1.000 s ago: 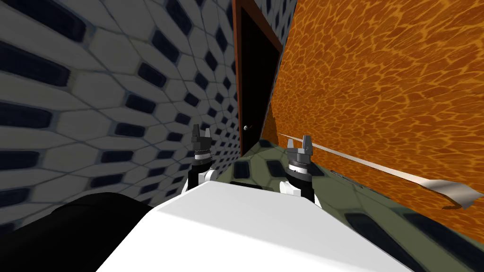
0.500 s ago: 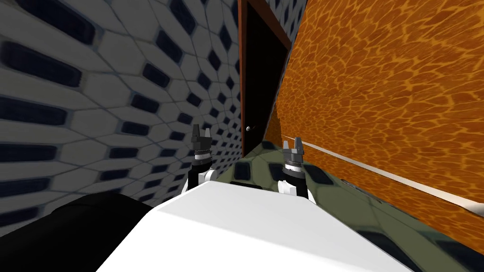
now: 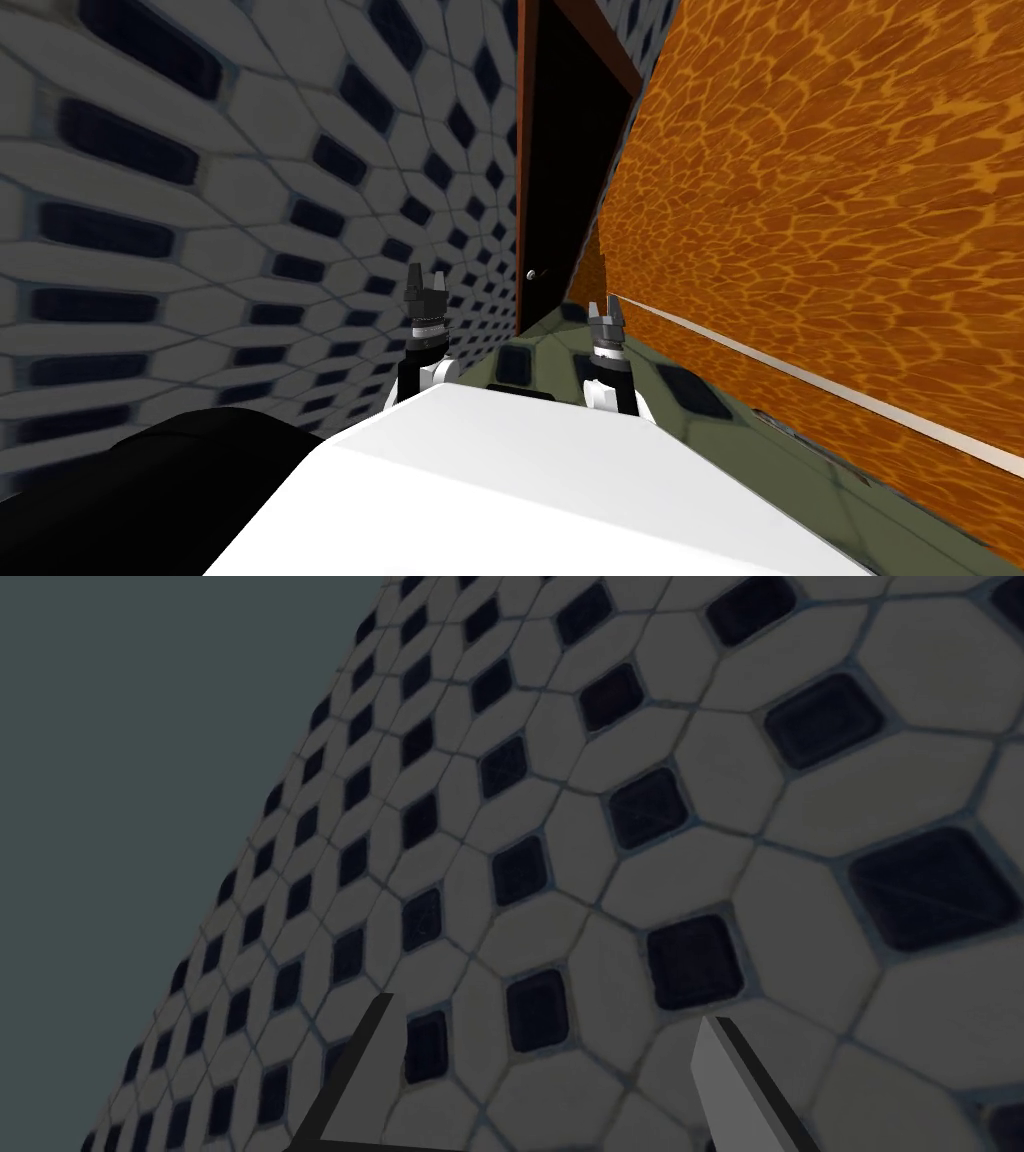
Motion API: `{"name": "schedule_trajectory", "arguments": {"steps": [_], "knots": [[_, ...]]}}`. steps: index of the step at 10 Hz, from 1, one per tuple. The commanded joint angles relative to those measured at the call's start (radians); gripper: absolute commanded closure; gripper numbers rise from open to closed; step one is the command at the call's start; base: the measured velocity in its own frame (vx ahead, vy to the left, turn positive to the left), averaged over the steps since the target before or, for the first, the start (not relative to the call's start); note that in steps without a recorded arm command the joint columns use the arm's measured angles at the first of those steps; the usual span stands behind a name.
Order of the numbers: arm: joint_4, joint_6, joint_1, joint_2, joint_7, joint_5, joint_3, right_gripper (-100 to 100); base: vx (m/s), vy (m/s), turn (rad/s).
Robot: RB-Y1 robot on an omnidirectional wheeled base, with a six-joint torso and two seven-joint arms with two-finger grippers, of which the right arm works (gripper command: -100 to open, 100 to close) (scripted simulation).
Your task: Pull the door open
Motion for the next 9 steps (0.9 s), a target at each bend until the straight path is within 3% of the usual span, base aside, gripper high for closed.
{"name": "schedule_trajectory", "arguments": {"steps": [1,2,6,7,9], "knots": [[0.050,-0.003,-0.034,-0.015,-0.010,-0.002,-0.004,-100,0.082,-0.082,0.204],[0.060,-0.003,-0.034,-0.015,-0.010,-0.002,-0.004,-100,0.048,-0.065,0.062],[0.201,-0.021,-0.109,-0.051,-0.032,-0.003,-0.007,-100,0.060,-0.070,0.184],[0.216,-0.021,-0.109,-0.051,-0.032,-0.003,-0.007,-100,0.052,-0.065,0.054],[0.282,-0.031,-0.149,-0.069,-0.043,-0.003,-0.008,-100,0.057,-0.069,0.154]]}}
